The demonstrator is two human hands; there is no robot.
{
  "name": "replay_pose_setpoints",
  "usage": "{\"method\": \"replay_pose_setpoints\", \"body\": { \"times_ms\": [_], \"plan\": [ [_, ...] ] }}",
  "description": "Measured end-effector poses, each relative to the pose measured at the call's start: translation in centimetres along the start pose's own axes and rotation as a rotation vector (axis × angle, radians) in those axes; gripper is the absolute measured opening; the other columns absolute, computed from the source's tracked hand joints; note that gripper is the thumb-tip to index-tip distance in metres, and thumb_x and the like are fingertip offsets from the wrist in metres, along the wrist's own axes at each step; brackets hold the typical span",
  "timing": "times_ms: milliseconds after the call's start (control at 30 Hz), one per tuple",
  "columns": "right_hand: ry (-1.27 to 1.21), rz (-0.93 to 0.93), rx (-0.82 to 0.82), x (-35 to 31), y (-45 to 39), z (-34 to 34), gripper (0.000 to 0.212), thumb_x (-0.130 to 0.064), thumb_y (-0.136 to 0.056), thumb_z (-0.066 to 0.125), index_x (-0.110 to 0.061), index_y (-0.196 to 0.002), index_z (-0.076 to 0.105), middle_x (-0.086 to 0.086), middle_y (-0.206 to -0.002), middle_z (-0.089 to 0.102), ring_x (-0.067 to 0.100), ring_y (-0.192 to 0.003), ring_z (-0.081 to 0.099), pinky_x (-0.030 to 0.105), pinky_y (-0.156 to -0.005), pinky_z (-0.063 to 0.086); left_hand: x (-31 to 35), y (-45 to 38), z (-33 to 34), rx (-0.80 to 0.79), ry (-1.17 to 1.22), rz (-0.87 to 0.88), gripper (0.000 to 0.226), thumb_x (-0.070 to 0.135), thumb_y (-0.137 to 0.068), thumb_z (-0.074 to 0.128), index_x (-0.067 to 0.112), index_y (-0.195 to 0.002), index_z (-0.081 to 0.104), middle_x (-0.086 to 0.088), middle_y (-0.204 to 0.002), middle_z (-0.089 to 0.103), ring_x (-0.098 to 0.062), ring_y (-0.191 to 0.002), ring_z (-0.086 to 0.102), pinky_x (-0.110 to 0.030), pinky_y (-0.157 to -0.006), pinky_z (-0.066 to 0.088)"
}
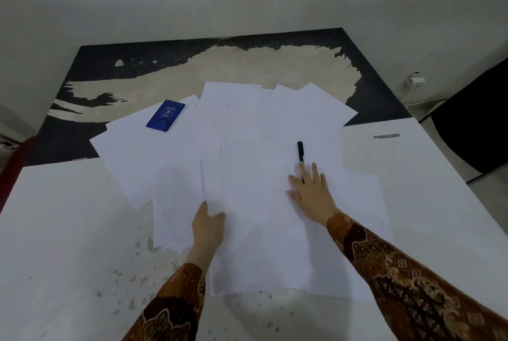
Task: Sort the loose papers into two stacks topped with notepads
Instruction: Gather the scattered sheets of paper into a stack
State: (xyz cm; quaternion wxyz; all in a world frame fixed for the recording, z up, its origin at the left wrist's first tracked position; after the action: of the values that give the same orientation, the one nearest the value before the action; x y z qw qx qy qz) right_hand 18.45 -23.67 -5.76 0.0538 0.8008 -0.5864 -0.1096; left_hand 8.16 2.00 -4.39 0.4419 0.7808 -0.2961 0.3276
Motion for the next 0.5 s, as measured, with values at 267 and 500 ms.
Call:
{"method": "replay_pose_setpoints", "body": {
  "times_ms": [267, 500],
  "plan": [
    [-0.012, 0.272, 0.063, 5.5, -3.4, -1.2, 0.052, -0.037, -0.099, 0.03, -0.007, -0.141, 0.035, 0.012, -0.154, 0.024, 0.027, -0.137, 0.032, 0.045, -0.112, 0.025, 1.7, -2.9, -1.9, 0.019, -0.037, 0.035, 0.05, 0.011, -0.096, 0.048, 0.007, -0.144, 0.035, -0.01, -0.143, 0.045, -0.033, -0.128, 0.045, -0.045, -0.107, 0.04],
    [-0.012, 0.297, 0.146, 4.2, -0.4, -1.3, 0.056, -0.044, -0.096, 0.024, -0.009, -0.133, 0.045, 0.018, -0.156, 0.015, 0.035, -0.146, 0.005, 0.053, -0.116, 0.008, -0.5, -2.7, -2.6, -0.079, -0.03, -0.013, 0.057, 0.011, -0.094, 0.045, 0.014, -0.148, 0.026, -0.012, -0.151, 0.034, -0.035, -0.135, 0.036, -0.051, -0.11, 0.035]
  ]
}}
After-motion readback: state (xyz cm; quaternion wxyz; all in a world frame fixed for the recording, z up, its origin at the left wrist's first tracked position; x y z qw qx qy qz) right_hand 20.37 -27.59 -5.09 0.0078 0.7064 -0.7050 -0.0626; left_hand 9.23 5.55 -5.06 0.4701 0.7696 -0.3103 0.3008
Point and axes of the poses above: each hand's wrist, its own y-axis away from the middle knuckle, its own z-axis out of the palm, x = y × z, the point moved 6 cm from there along -y, towards the middle knuckle
